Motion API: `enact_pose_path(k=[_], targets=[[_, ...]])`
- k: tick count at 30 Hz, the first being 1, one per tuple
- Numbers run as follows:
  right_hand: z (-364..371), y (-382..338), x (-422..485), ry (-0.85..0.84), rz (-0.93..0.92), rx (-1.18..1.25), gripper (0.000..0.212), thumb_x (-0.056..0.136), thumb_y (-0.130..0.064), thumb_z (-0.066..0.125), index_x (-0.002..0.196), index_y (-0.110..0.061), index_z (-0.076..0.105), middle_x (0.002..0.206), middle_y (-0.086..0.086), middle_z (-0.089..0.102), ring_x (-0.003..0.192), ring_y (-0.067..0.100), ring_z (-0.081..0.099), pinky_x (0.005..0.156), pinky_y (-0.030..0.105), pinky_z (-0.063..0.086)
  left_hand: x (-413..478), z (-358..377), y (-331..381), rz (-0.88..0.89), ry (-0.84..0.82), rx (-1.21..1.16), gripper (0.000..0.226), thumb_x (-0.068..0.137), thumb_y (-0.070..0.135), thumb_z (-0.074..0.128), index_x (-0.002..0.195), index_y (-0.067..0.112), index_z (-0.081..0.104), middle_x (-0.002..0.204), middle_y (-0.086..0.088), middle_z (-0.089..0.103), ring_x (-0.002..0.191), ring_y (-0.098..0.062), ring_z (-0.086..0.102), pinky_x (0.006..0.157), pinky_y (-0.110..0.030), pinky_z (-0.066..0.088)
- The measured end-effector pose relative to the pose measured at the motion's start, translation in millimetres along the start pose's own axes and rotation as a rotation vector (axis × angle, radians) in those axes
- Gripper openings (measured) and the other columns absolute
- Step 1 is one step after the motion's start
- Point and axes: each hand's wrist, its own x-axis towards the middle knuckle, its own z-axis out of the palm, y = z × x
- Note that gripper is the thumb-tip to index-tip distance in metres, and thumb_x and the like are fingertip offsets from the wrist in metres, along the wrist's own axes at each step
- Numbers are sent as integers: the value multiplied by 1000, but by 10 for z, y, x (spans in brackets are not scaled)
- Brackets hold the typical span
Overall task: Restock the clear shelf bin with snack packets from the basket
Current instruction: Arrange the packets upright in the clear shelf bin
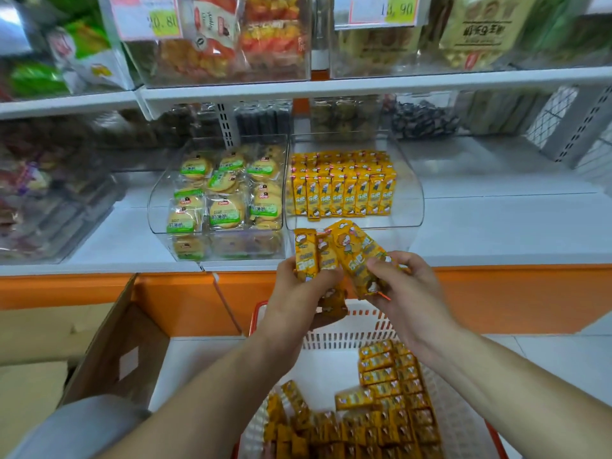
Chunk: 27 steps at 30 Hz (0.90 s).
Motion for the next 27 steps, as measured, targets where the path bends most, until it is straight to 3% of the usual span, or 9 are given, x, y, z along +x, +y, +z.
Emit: enact_pose_path(k=[3,6,8,11,16,20,23,25,27], targets=[[41,41,24,-31,3,-19,30,86,-6,72,109,-15,54,111,25,58,79,23,71,76,40,54,25,-14,-1,56,-16,44,86,54,39,96,126,25,50,99,-2,79,85,-21,78,64,-30,60],[54,56,32,-128,41,-31,39,89,-3,69,123,-15,55,114,21,64,94,27,73,83,43,55,43,-36,34,86,23,52,87,53,37,97,125,20,52,93,2,80,82,-20,79,60,-27,60],[68,28,26,-222,64,-33,38,91,-1,64,126,-14,59,112,15,71,99,24,72,85,41,56,60,-81,59,92,42,70,79,59,33,95,126,15,57,96,-4,80,84,-26,79,64,-33,62],[61,-44,23,-317,56,-77,31,93,3,60,122,-8,62,110,11,73,96,20,73,74,31,58,84,-147,69,129,30,114,56,68,25,95,116,13,68,96,-8,80,86,-31,79,70,-42,63],[10,-121,29,-362,-14,-259,40,86,-3,70,123,-11,60,107,5,76,92,19,73,70,28,54,35,-194,145,117,11,134,74,56,36,98,119,16,65,99,-8,80,85,-33,78,79,-51,63],[29,-229,30,-428,-104,-387,75,71,-11,86,133,-35,51,112,6,74,91,27,72,70,26,55,-30,-240,250,117,17,135,74,56,33,100,119,18,62,98,-9,80,83,-36,78,78,-54,63],[92,-344,62,-452,-123,-454,103,54,-21,97,131,-60,41,129,8,63,92,31,73,76,40,59,-50,-300,370,140,10,182,77,51,41,96,117,20,63,101,-8,80,85,-34,78,78,-53,63],[177,-421,104,-492,-143,-482,104,50,-25,98,129,-64,42,132,8,58,90,31,75,74,40,59,-37,-340,512,170,52,247,94,46,48,94,128,20,58,116,-8,76,94,-33,77,83,-51,63],[281,-489,209,-461,-181,-538,93,50,-38,97,122,-64,44,128,0,58,94,20,74,75,34,60,13,-402,675,206,152,345,123,42,53,91,149,22,41,135,-7,62,112,-33,69,93,-52,59]])
